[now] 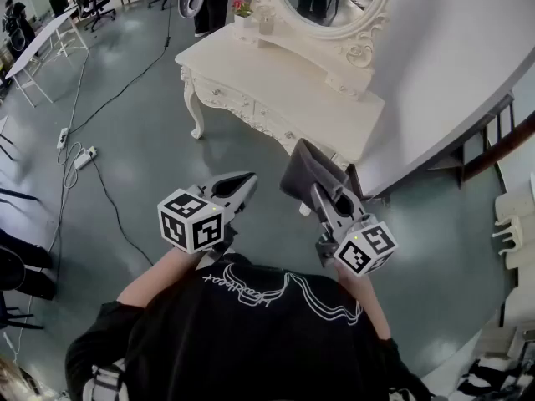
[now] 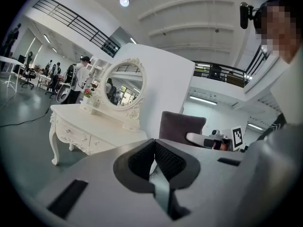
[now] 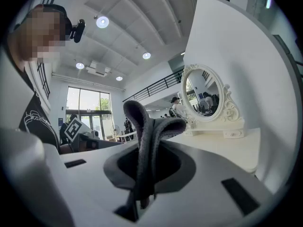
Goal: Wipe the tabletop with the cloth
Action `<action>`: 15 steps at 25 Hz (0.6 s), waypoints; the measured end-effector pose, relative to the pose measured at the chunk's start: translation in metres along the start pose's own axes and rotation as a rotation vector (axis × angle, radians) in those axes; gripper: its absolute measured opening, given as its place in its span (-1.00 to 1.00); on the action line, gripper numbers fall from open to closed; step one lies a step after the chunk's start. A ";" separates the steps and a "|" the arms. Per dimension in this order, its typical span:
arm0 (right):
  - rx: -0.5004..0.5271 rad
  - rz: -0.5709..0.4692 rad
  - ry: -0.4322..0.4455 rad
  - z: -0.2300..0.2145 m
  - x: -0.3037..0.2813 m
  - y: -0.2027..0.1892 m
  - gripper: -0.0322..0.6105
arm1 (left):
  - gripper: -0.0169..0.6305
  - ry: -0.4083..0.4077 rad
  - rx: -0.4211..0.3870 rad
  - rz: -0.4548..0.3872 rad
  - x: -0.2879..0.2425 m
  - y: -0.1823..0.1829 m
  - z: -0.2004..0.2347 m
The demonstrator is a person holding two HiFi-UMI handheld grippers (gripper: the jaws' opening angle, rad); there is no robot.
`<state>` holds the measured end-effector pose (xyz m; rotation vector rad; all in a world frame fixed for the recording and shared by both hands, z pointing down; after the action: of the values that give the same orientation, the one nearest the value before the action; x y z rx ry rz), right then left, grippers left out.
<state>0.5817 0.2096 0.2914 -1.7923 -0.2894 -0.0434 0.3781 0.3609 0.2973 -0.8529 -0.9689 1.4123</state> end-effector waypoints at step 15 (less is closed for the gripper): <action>-0.061 0.013 0.024 -0.010 -0.036 -0.012 -0.75 | -0.93 0.088 -0.017 0.009 0.015 0.004 0.022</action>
<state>0.5455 0.1968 0.2988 -1.8526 -0.2615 -0.0650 0.3556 0.3740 0.3024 -0.9249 -0.9120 1.3643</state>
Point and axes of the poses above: the fingertips, and each gripper's own axes: x backward along the fingers, z to its left, y out of its top, the point moved 9 cm from there along x, backward along the fingers, and after that the axes turned 13 degrees about -z, right-handed, at the moved point
